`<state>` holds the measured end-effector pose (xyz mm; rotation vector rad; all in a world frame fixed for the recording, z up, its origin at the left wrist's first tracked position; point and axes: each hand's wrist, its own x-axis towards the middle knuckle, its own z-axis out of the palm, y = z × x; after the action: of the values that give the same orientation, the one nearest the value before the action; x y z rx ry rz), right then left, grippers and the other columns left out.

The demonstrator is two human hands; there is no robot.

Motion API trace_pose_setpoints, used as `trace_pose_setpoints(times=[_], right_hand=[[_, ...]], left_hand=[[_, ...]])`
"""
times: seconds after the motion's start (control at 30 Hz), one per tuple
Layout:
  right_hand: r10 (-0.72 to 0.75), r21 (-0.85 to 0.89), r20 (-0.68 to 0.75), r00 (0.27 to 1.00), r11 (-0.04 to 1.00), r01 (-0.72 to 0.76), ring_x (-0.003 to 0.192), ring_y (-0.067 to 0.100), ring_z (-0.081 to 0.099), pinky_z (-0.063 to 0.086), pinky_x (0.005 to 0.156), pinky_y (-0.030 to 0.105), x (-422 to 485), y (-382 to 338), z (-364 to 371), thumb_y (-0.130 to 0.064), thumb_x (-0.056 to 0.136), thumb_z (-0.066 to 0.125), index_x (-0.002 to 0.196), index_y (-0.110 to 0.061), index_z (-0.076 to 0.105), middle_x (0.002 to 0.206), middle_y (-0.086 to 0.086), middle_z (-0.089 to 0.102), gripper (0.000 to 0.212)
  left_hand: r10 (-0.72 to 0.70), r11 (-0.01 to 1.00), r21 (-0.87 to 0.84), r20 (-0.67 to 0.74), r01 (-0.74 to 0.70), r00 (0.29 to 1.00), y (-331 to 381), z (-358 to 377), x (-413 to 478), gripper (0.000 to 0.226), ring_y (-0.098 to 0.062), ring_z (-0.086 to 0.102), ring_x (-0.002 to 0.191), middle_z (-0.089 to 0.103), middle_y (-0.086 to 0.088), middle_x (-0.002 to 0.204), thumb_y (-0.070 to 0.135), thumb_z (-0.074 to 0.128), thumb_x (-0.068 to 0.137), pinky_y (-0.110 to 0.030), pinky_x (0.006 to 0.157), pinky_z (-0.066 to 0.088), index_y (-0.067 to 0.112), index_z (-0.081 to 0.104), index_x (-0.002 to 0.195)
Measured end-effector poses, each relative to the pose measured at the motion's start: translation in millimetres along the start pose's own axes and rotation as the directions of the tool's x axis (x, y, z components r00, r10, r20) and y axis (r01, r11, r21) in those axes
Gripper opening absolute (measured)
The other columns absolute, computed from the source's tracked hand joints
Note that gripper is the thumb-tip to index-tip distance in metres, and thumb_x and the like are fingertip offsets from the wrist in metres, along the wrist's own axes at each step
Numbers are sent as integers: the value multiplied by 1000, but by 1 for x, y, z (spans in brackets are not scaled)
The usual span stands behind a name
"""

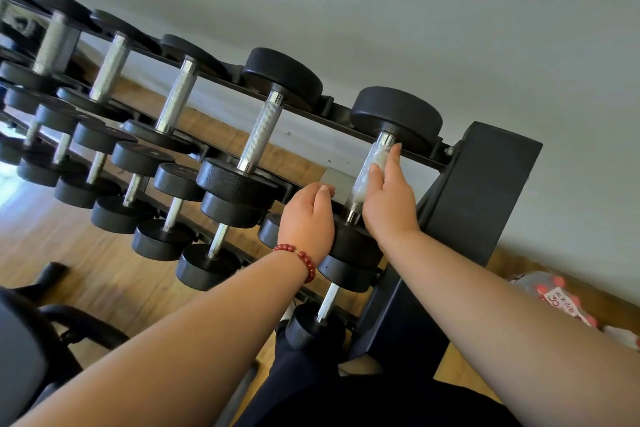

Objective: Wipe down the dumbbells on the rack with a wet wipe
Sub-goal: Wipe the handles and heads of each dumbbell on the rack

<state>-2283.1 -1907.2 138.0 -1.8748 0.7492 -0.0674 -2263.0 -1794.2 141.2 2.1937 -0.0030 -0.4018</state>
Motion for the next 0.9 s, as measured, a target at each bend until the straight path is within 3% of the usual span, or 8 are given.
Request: trace_pose_setpoints(times=[0.1,0.23,0.37,0.47,0.53,0.63,0.9], right_hand=[[78,185,23,997,979,-81,132,29,45,40,98,30,10,1,2,-31,107,27,157,-23,4,151,8,39,55],[30,183,42,999,982,-38,109,17,52,42,75,18,6,3,4,-29,107,30,153,-20,21,128,2,48,48],[107,247,-43,993,965,-93,94,15,50,36,73,21,27,-4,4,-34,106,32,132,-12,46,103,-1,50,36],[93,300,-18,995,950,-84,83,9,55,40,58,13,25,1,9,-39,103,39,123,-17,47,97,-4,54,30],[85,328,4,996,941,-82,88,11,58,45,66,17,23,5,9,-41,102,41,119,-20,49,97,-6,57,28],[125,299,-63,990,949,-101,96,19,64,50,86,33,44,3,7,-41,102,42,98,-20,54,91,-4,66,25],[84,177,-42,996,981,-76,96,23,66,53,88,39,38,15,11,-49,98,45,105,-16,55,102,7,70,34]], left_hand=[[-1,1000,-7,-6,1,1000,-1,1,1,38,-10,51,111,62,1,118,21,31,104,-23,93,36,13,64,119],[5,1000,-11,-6,-5,1000,-2,0,0,37,-9,52,109,60,6,111,21,30,104,-23,93,37,14,65,116],[-2,1000,-2,7,2,1000,-1,1,1,37,-7,51,106,60,6,110,21,29,104,-24,94,37,15,64,116],[3,1000,6,11,-3,1000,-2,0,2,37,-8,52,104,60,6,108,21,29,104,-26,95,39,16,64,114],[0,1000,7,11,-1,1000,-2,0,3,38,-9,53,105,60,5,108,22,29,105,-27,97,41,16,65,113],[-18,1000,-1,15,18,1000,-4,0,5,37,-10,53,106,62,4,111,22,29,104,-26,96,40,17,65,112],[-15,1000,-10,-9,15,1000,-5,2,5,38,-10,55,106,64,4,110,22,30,104,-25,94,40,16,67,110]])
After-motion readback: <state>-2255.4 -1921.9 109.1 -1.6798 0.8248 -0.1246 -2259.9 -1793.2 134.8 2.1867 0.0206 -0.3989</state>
